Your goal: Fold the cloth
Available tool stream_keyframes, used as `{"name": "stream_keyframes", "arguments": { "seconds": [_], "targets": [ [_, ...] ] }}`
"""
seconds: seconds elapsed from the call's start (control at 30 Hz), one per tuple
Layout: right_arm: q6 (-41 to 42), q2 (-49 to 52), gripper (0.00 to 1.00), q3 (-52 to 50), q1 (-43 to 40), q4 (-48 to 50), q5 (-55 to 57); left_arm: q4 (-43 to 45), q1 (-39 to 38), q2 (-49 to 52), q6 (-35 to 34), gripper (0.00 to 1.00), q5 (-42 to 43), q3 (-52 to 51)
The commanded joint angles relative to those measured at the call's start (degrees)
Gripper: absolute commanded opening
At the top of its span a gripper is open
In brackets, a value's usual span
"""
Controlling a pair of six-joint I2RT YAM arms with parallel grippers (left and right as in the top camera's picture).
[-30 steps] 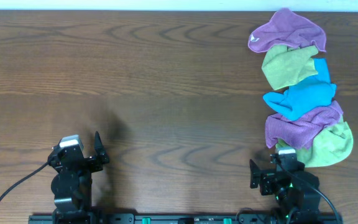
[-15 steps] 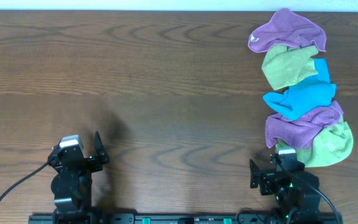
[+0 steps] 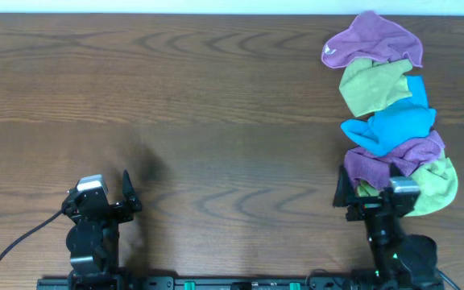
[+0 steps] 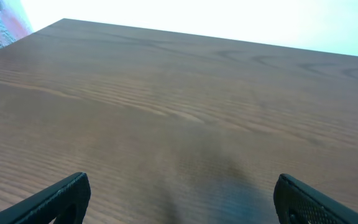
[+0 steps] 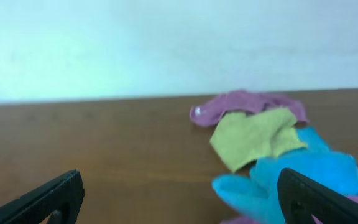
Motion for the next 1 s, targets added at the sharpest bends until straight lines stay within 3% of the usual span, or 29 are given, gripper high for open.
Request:
{"name": "stream_keyframes", "arguments": {
  "seconds": [0.0, 0.1, 0.27, 0.37, 0.6, 0.97],
  "targets": [
    [3.85, -0.35, 0.99, 0.07, 0.44, 1.92, 5.90, -0.39, -0.17, -0.35, 0.24, 0.95, -0.81, -1.33],
    [4.66, -0.35, 0.99, 0.07, 0.42, 2.75, 11.89, -0.39, -0.17, -0.35, 0.24, 0.95, -0.81, -1.33],
    [16.98, 0.85, 0.99, 0.07, 0.28, -4.24, 30.42, -0.39, -0.17, -0.35, 0.22, 0.95, -0.81, -1.33],
    [21.66, 3.50, 0.99, 0.07, -0.94, -8.26, 34.84, -0.39, -0.17, -0.35, 0.24, 0.95, -0.81, -1.33],
    [25.49, 15.80, 0.99, 0.09, -8.31, -7.78, 33.59, -0.39, -0.17, -0.35, 0.24, 0.95, -0.81, -1.33],
    [28.85, 40.30, 0.99, 3.30, -25.73, -5.46, 16.76, -0.37, -0.17, -0.35, 0.22, 0.95, -0.81, -1.33]
  ]
}}
